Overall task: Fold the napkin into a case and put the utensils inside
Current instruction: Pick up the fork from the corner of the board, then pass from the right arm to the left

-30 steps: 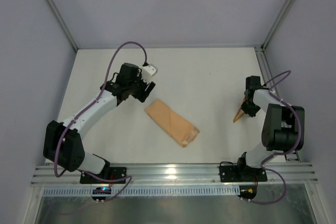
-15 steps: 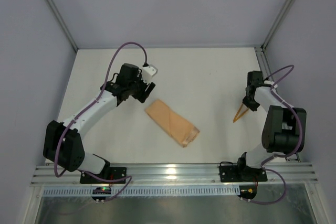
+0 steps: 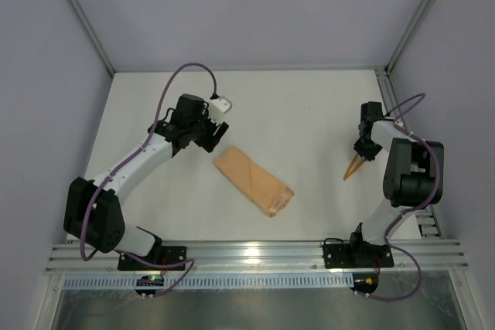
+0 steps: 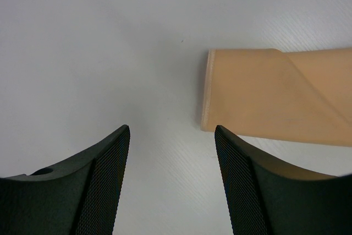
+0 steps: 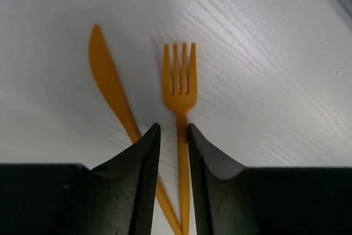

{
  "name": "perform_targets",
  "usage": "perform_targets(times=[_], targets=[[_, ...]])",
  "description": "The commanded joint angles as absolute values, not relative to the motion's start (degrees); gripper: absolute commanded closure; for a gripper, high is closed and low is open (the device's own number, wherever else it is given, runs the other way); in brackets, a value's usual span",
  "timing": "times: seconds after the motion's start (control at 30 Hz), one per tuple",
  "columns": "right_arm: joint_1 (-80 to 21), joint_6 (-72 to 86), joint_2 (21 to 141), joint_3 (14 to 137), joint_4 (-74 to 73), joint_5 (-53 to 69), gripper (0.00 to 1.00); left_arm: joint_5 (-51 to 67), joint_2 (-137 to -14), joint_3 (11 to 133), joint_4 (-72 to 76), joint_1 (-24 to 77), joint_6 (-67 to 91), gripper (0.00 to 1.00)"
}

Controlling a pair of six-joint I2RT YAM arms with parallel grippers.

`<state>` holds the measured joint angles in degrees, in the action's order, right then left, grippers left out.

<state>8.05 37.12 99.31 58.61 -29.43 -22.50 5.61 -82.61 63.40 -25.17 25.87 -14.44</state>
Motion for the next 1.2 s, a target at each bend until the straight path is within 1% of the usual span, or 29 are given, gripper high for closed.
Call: perform_targets(times=[0.0,0.1,0.17,0.2,0.3,0.47,0.53,0.73,0.8,0.87,0.9,0.97,1.03,1.07,1.17], targets=[[8.3,37.8,100.0,57.9,-30.8,-22.5,0.71,6.6,-80.5,63.3,-24.3,25.6,-15.4,0.35],[8.3,39.9,96.9,54.8,-29.8,-22.9,0.83,6.7,-80.2,63.5,-24.5,25.6,-15.3,0.35],[8.3,41.5,93.6,52.6,-27.7,-22.2,0.87,6.9,-80.1,63.5,-24.9,25.6,-15.4,0.35],[8.3,42.3,92.6,50.6,-27.3,-22.1,0.91,6.9,-79.8,63.5,-25.1,25.6,-15.4,0.35],[8.3,44.2,89.0,47.5,-25.3,-22.1,0.97,8.0,-79.1,63.9,-26.5,25.6,-15.6,0.35],[8.3,41.8,84.2,46.1,-26.4,-21.9,0.97,13.6,-76.9,65.2,-31.6,25.6,-16.9,0.35],[8.3,41.1,80.4,45.6,-27.1,-21.3,0.97,15.9,-76.4,66.2,-33.5,25.6,-17.0,0.35],[6.9,41.5,68.6,44.9,-30.7,-14.8,0.97,28.6,-75.1,69.8,-43.4,25.7,-20.2,0.36],[0.7,44.6,65.4,45.8,-31.4,-15.9,0.97,31.3,-73.7,69.4,-45.2,25.9,-22.7,0.37],[-6.2,47.4,62.4,49.0,-32.8,-20.4,0.97,31.5,-71.9,68.9,-47.8,25.9,-24.9,0.37],[-12.1,50.5,62.2,50.6,-33.2,-21.1,0.97,31.0,-69.5,68.5,-49.0,25.9,-28.0,0.37],[-16.5,54.0,62.3,54.2,-33.1,-21.4,0.97,28.3,-66.5,68.4,-53.9,26.0,-31.9,0.38],[-23.2,58.4,62.5,55.4,-29.8,-21.6,0.97,24.5,-62.1,68.9,-57.8,26.0,-37.9,0.37],[-25.6,59.8,62.8,55.9,-28.5,-22.5,0.97,23.4,-61.4,69.7,-61.9,26.0,-38.4,0.38],[-33.3,63.5,63.9,57.2,-24.4,-24.4,0.97,23.5,-56.2,69.5,-63.1,26.0,-38.0,0.36]])
